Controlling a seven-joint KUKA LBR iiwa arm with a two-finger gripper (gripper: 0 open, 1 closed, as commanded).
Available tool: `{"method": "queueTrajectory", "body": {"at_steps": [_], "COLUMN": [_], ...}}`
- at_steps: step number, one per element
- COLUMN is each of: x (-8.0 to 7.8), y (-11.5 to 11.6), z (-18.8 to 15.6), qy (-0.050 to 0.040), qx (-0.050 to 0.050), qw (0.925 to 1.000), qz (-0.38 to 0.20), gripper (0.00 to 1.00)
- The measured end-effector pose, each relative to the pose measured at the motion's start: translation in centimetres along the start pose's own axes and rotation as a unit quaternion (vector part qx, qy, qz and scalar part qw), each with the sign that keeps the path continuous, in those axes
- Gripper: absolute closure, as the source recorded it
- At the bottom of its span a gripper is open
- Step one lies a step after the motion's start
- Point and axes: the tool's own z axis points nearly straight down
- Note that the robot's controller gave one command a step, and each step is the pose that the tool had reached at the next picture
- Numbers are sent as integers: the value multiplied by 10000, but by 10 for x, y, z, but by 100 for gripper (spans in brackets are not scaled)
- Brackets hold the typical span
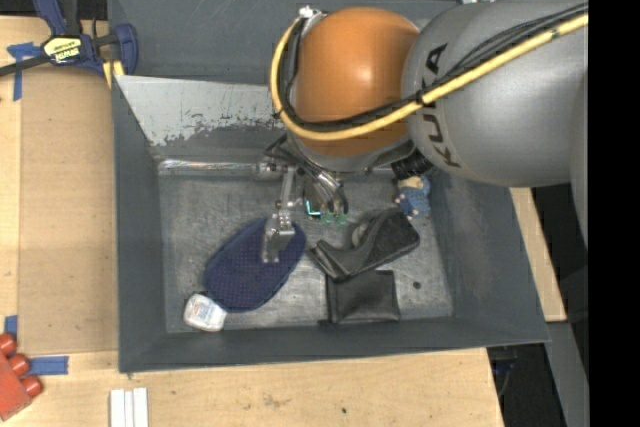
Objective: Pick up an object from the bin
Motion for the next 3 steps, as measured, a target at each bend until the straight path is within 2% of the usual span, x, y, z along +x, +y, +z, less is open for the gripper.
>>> {"method": "queueTrajectory", "body": {"at_steps": [1, 2, 3], "x": [28, 43, 57], "y": [8, 11, -8], "z": [131, 105, 107], "qy": [-87, -50, -14], "qx": [-22, -15, -12], "qw": [9999, 9899, 9425], "qz": [-94, 1413, 3343], "gripper": [0, 0, 0]}}
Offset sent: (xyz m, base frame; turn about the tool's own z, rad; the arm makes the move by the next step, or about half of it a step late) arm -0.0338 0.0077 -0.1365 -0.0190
